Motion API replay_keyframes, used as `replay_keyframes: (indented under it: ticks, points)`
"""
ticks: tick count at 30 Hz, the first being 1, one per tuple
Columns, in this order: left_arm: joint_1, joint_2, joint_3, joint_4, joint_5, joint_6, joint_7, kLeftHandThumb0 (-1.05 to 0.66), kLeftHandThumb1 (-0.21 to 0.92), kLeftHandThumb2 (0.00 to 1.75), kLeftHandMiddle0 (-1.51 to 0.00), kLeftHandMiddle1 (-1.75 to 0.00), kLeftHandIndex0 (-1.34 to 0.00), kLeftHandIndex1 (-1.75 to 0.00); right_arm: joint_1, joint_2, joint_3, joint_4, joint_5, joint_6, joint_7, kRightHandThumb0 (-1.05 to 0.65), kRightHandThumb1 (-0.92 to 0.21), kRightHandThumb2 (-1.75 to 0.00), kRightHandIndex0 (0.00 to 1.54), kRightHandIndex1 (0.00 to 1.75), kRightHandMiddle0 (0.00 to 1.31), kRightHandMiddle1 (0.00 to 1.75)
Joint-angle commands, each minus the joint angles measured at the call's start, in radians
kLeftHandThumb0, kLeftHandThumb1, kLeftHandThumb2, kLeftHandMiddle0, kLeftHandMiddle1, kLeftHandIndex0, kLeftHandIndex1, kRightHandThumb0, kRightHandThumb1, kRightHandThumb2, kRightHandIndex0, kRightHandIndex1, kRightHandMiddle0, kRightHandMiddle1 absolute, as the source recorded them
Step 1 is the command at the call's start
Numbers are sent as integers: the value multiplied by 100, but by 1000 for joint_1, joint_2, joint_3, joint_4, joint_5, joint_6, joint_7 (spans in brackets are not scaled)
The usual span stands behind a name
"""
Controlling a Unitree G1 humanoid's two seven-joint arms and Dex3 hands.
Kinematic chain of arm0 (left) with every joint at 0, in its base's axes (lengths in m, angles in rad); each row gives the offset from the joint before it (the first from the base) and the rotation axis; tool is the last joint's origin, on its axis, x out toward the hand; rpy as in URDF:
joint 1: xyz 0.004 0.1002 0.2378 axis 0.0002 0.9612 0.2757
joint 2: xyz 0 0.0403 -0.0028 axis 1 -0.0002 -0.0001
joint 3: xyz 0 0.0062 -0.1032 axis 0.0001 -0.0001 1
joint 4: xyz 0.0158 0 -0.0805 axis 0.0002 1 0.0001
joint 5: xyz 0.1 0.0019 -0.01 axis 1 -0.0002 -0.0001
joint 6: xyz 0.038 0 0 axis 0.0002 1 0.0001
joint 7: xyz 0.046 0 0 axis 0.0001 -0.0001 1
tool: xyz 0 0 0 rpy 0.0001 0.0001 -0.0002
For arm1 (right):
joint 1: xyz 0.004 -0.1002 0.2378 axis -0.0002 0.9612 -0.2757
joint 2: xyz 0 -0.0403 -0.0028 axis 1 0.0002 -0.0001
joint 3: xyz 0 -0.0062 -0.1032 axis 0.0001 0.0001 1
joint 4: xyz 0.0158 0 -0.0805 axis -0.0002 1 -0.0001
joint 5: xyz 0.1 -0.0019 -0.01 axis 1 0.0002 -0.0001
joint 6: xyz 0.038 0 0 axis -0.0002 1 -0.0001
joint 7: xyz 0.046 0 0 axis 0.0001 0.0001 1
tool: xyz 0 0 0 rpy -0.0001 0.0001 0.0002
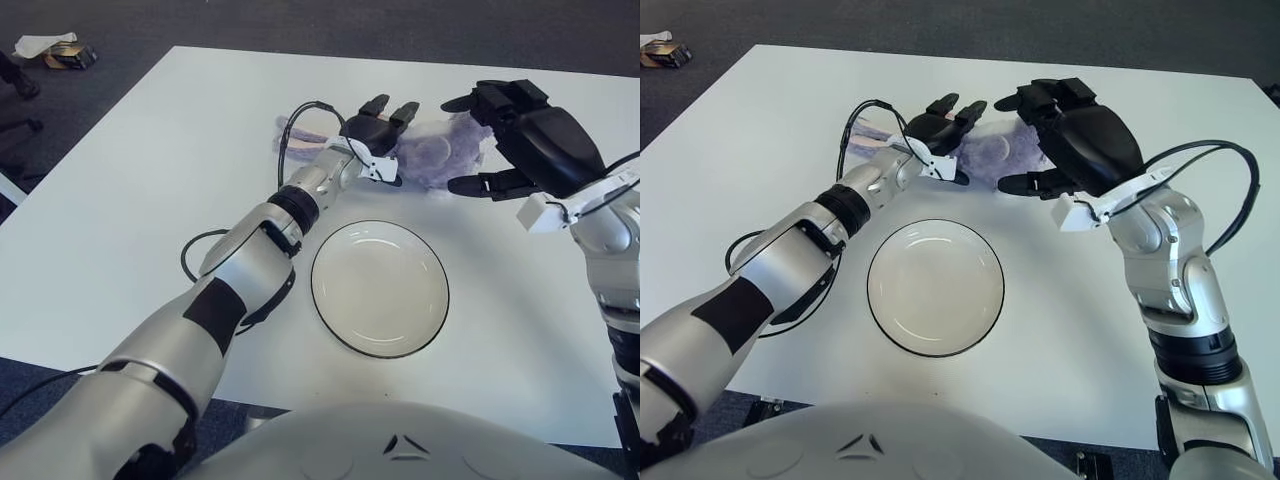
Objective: Put the doll into the plate.
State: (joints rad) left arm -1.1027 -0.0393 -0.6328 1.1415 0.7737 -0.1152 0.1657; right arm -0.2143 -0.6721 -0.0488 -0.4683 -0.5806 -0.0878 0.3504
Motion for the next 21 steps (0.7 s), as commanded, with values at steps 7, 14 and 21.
replay_keyframes:
  ticks: [7, 14, 21]
  points:
    - [-25, -1, -18, 55, 18, 6, 18, -98, 61, 49, 0, 0, 0, -3, 15, 4, -34, -20, 28, -34, -21, -99, -92, -49, 0, 44, 0, 87]
    - [-26, 1, -27, 108, 22, -39, 30, -73, 32, 86, 0, -59, 0, -50, 29, 30, -56, -47, 33, -17, -25, -99, -92, -44, 0, 46, 0, 90]
    - [-27, 4, -25, 135, 20, -58, 41, -36, 11, 121, -7, -137, 0, -131, 30, 40, -63, -68, 18, 5, -20, -100, -92, -43, 0, 50, 0, 93]
